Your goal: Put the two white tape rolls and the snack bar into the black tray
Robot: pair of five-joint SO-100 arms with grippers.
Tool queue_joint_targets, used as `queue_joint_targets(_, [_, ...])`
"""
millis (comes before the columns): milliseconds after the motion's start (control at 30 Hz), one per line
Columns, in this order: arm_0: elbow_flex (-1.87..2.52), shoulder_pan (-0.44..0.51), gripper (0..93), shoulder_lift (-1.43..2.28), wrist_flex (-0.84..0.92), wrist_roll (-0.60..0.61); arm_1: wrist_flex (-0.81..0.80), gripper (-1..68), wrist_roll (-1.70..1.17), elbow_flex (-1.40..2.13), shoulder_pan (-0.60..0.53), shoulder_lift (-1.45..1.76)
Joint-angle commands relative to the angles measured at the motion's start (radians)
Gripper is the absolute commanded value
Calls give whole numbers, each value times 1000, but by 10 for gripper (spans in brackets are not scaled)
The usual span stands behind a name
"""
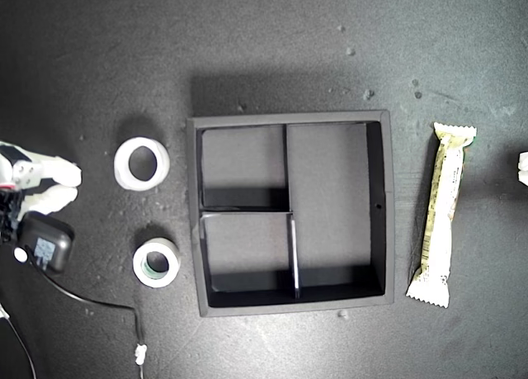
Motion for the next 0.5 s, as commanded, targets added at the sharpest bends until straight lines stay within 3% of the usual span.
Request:
queue_joint_targets(0, [58, -23, 1, 51, 35, -222, 2, -1, -95, 12, 34, -5])
queue_joint_targets(467, [58, -14, 0, 51, 37, -244, 2, -1, -95, 12, 31, -5])
